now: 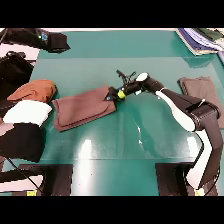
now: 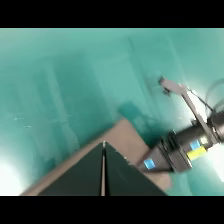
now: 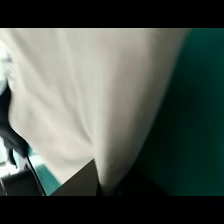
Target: Fold the shirts.
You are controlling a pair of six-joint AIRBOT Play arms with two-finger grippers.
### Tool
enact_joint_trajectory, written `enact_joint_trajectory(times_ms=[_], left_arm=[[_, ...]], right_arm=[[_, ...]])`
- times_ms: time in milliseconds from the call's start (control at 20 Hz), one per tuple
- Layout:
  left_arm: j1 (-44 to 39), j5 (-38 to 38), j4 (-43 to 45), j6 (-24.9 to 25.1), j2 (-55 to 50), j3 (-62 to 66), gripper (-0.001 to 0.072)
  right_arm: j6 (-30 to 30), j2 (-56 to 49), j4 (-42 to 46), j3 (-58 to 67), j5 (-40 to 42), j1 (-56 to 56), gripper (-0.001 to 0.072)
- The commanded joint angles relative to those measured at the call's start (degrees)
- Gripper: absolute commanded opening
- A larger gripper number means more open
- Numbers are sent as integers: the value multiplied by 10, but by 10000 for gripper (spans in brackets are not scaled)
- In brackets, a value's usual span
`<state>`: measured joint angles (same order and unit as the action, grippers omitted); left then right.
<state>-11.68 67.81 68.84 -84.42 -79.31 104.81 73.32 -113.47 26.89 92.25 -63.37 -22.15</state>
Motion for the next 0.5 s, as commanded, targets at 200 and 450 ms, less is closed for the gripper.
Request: enact_joint_trajectory(times_ms=[200, 450], left_arm=[[-104, -30, 31, 10, 0, 0, 27], [-122, -57, 24, 13, 0, 0, 27]], right_arm=[[58, 147, 247, 75, -11, 199, 20], [99, 215, 298, 75, -26, 435, 20]])
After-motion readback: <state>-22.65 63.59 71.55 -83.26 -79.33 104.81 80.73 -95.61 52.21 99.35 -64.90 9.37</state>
